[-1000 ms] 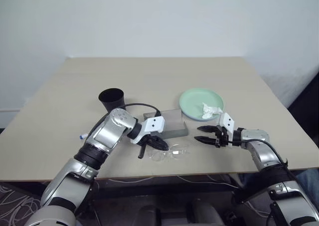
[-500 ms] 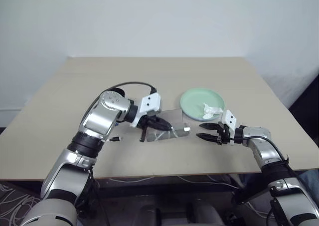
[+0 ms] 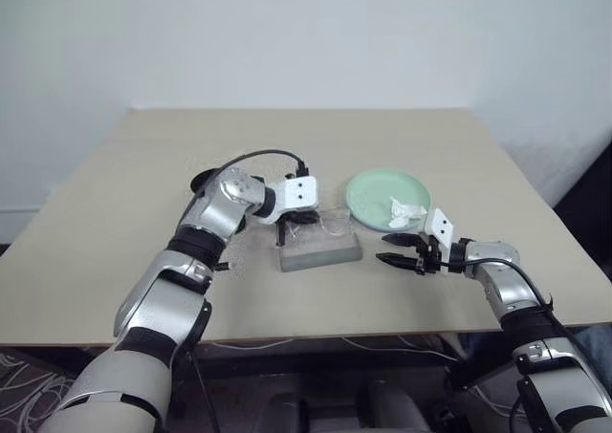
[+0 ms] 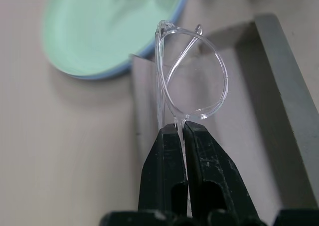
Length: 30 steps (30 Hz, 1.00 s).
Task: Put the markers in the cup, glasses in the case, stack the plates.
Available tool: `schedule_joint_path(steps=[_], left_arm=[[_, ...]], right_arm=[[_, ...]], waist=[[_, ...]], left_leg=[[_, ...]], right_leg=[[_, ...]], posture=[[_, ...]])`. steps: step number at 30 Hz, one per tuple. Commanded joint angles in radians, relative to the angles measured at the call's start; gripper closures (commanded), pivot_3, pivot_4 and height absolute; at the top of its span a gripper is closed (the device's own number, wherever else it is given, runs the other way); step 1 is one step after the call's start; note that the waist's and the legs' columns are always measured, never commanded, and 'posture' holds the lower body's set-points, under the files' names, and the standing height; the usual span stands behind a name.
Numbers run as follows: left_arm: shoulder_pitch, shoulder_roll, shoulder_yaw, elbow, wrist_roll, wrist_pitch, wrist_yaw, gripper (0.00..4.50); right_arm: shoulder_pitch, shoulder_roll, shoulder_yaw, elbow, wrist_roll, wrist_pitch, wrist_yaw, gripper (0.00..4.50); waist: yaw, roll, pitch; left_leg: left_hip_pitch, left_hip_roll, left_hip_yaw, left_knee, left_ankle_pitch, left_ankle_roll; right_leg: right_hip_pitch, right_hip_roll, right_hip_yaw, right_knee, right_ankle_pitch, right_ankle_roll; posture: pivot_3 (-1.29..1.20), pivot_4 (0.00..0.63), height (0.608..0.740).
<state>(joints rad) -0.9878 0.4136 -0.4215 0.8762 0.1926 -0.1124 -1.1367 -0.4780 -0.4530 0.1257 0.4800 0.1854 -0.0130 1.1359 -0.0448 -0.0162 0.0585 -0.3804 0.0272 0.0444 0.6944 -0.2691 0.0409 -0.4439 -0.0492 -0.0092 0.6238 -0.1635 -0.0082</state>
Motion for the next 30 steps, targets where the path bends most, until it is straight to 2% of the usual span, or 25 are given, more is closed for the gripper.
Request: schedule_joint_path(steps=[1, 7, 13, 30], left_arm=[[-0.066, -0.022, 0.012, 0.041, 0.01, -0.02, -0.018, 4.49], [-0.078, -0.047, 0.006, 0.088, 0.031, -0.011, -0.055, 4.49], [-0.049, -0.045, -0.01, 0.059, 0.05, 0.013, -0.117, 4.49], [0.075, 0.016, -0.021, -0.185, 0.034, 0.148, -0.28, 4.49]], right_arm=[[-0.014, -0.002, -0.025, -0.028, 0.014, -0.016, -0.008, 2.21], [-0.009, 0.003, -0.023, -0.029, 0.013, -0.017, -0.019, 2.21], [-0.009, 0.009, -0.022, -0.023, 0.012, -0.021, -0.025, 2.21], [-0.017, 0.025, -0.014, 0.004, 0.003, -0.042, -0.026, 2.21]], waist=[[0.0, 0.0, 0.0], [-0.001, 0.0, 0.0], [-0.001, 0.0, 0.0], [-0.001, 0.0, 0.0]], left_leg=[[0.0, 0.0, 0.0, 0.0, 0.0, 0.0], [0.0, 0.0, 0.0, 0.001, 0.0, 0.0], [0.0, 0.0, 0.0, 0.001, 0.0, 0.0], [0.0, 0.0, 0.0, 0.001, 0.0, 0.0]], right_leg=[[0.0, 0.0, 0.0, 0.0, 0.0, 0.0], [0.0, 0.0, 0.0, 0.0, 0.0, 0.0], [0.0, 0.0, 0.0, 0.0, 0.0, 0.0], [0.0, 0.0, 0.0, 0.0, 0.0, 0.0]], posture=[[0.0, 0.0, 0.721], [0.0, 0.0, 0.721], [0.0, 0.0, 0.721], [0.0, 0.0, 0.721]])
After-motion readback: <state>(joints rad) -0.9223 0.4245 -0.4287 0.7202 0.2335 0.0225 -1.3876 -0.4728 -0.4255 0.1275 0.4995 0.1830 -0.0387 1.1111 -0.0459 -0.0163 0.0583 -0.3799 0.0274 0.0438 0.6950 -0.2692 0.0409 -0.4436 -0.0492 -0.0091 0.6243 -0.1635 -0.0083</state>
